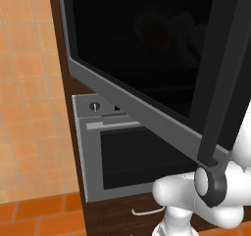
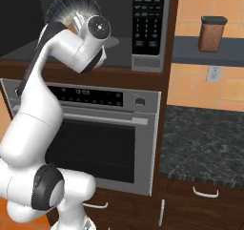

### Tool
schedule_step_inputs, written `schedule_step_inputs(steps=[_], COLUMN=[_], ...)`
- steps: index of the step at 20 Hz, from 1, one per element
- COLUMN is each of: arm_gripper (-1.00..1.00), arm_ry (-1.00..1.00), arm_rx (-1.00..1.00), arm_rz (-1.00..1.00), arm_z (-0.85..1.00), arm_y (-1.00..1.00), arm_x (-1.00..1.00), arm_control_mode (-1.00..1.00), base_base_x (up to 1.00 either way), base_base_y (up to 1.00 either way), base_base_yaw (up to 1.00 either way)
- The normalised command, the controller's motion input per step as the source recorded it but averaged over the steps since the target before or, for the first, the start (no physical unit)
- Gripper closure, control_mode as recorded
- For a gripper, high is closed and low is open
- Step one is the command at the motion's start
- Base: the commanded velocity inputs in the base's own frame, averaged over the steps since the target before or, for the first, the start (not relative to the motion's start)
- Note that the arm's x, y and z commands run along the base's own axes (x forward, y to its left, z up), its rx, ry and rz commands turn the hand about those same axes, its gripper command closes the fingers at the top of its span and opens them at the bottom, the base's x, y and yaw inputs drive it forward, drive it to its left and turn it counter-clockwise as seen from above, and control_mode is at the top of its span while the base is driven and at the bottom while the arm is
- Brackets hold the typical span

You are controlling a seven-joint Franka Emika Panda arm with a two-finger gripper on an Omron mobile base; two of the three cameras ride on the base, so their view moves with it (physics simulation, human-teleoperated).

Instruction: Open the microwave, place the bowl with waffle inside the microwave, then close the microwave door and turn it on.

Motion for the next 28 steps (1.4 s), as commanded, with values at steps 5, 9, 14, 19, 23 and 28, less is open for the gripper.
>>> schedule_step_inputs(steps=[5, 9, 14, 19, 23, 28], arm_gripper=[-1.00, -1.00, -1.00, -1.00, -1.00, -1.00], arm_ry=[0.00, -0.05, -0.16, -0.15, -0.02, 0.00], arm_rx=[-0.02, 0.00, 0.00, 0.00, 0.02, 0.12], arm_rz=[0.00, 0.00, 0.00, 0.00, -0.02, -0.01], arm_z=[-0.24, -0.01, 0.09, 0.08, 0.17, 0.16], arm_y=[0.16, 0.04, 0.00, 0.00, -0.06, -0.12], arm_x=[0.51, 0.16, -0.31, -0.95, -1.00, -1.00], arm_control_mode=[-1.00, -1.00, -1.00, -1.00, -1.00, -1.00], base_base_x=[0.00, 0.00, 0.00, 0.00, 0.00, 0.00], base_base_y=[0.00, 0.00, 0.00, 0.00, 0.00, 0.00], base_base_yaw=[0.00, 0.00, 0.00, 0.00, 0.00, 0.00])
